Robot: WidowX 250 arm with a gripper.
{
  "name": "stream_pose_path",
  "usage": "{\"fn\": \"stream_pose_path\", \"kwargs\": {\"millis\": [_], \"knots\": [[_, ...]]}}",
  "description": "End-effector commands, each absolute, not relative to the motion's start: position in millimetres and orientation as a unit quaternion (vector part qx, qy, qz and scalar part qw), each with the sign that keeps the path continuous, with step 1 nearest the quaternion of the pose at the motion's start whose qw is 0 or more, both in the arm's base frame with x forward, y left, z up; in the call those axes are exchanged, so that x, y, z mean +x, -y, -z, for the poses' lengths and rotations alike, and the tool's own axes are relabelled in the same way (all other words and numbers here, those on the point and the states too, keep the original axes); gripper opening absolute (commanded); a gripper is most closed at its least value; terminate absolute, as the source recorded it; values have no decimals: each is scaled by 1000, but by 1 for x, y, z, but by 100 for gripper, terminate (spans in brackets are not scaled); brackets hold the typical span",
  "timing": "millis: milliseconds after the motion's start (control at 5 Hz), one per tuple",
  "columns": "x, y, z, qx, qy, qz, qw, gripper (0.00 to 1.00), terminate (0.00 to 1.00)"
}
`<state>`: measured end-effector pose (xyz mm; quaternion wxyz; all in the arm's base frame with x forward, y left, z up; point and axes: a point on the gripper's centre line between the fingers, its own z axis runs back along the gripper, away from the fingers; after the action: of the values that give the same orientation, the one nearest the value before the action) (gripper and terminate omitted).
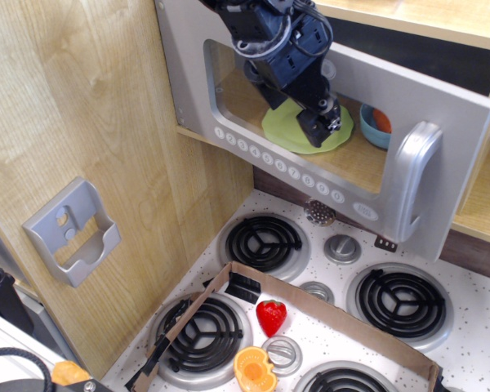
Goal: Close microwave
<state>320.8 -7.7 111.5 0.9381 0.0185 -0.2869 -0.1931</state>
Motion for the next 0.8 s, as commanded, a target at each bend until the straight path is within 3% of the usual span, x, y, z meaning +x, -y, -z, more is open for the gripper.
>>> {"fn": "stream_pose_path", "kwargs": {"millis": [0,600], "knots": [[342,16,-137,20,333,206,920,100,0],[351,20,-139,22,358,217,908,100,0]]}}
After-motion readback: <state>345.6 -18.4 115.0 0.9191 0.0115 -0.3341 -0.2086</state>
